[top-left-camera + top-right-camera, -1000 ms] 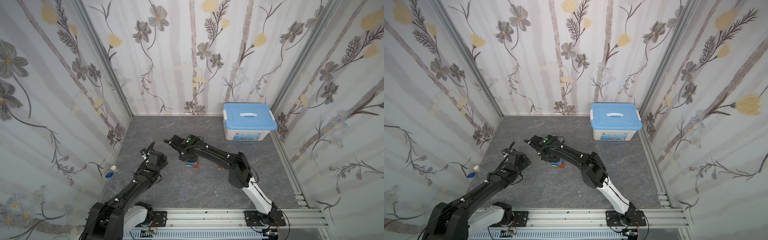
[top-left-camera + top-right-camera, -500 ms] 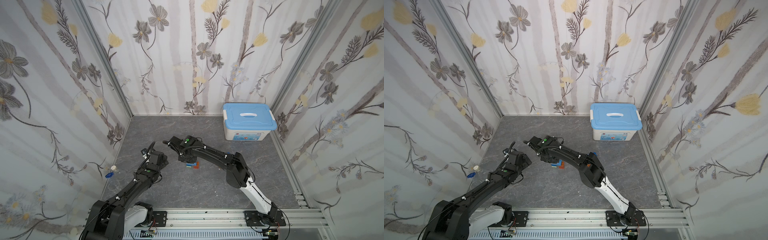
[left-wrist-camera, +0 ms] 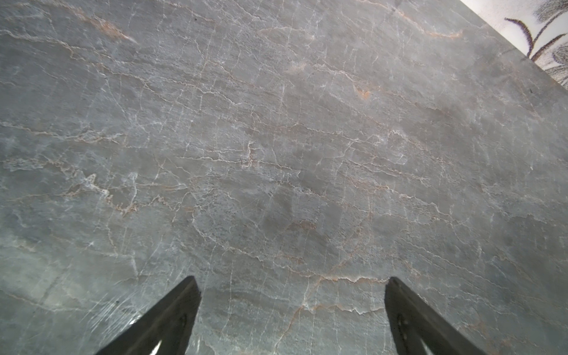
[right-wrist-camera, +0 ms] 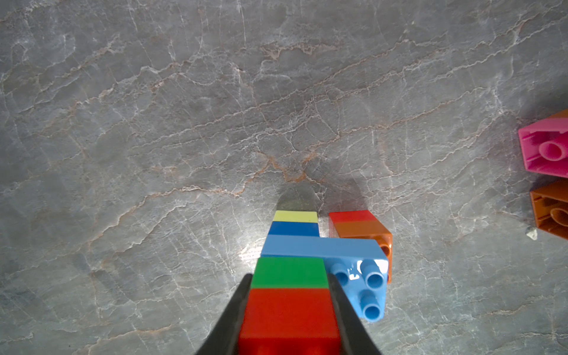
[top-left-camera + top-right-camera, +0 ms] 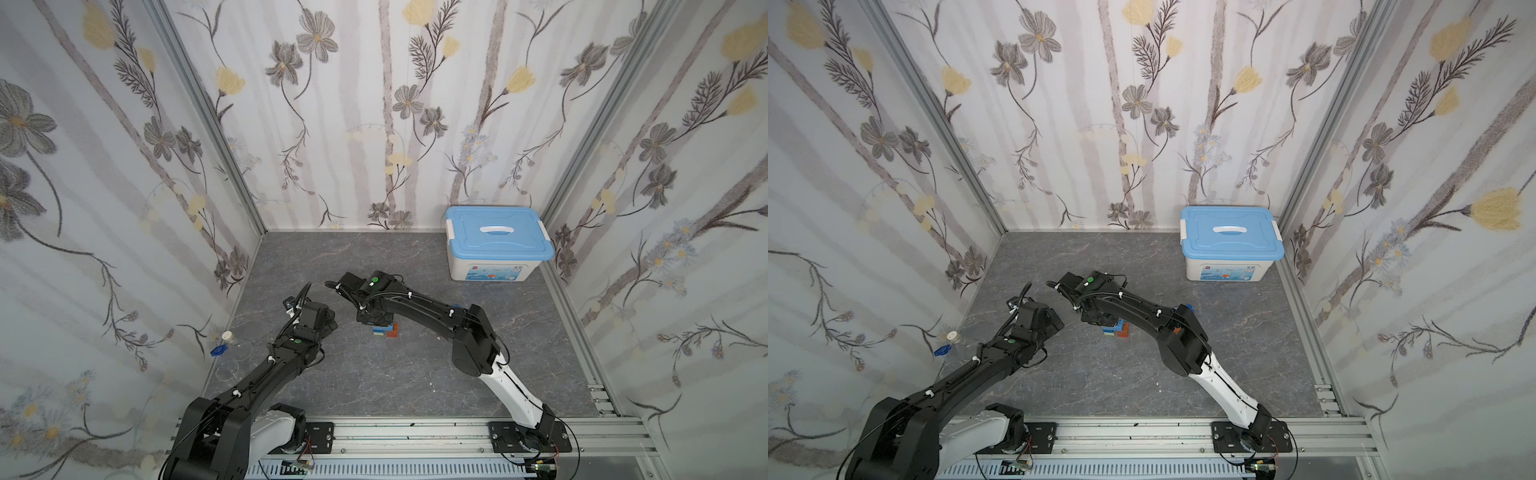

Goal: Assemble the letter h with lego
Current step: Assemble the lego brick with the lego brick.

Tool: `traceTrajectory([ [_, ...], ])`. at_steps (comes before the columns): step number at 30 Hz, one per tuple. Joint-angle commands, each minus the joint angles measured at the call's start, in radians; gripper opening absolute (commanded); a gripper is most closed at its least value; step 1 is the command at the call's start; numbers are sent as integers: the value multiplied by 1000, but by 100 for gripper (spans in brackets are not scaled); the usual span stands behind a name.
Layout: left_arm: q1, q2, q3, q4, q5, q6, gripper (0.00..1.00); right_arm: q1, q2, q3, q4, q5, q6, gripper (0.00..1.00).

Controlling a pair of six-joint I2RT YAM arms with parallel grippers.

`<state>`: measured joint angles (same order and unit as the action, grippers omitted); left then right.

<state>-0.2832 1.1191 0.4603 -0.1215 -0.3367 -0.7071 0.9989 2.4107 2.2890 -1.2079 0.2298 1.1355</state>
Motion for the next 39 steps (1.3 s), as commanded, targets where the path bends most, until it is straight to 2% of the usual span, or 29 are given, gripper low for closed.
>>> traceTrajectory([
  [1, 0, 1, -3, 24, -9, -8, 96, -3, 1, -10, -10, -43, -17, 19],
  [22, 2, 26, 9, 28, 11, -5, 96, 0, 77, -6, -79, 57, -14, 26],
  [39, 0, -7, 4, 43, 47, 26, 96, 0, 38, 51, -74, 7, -44, 37],
])
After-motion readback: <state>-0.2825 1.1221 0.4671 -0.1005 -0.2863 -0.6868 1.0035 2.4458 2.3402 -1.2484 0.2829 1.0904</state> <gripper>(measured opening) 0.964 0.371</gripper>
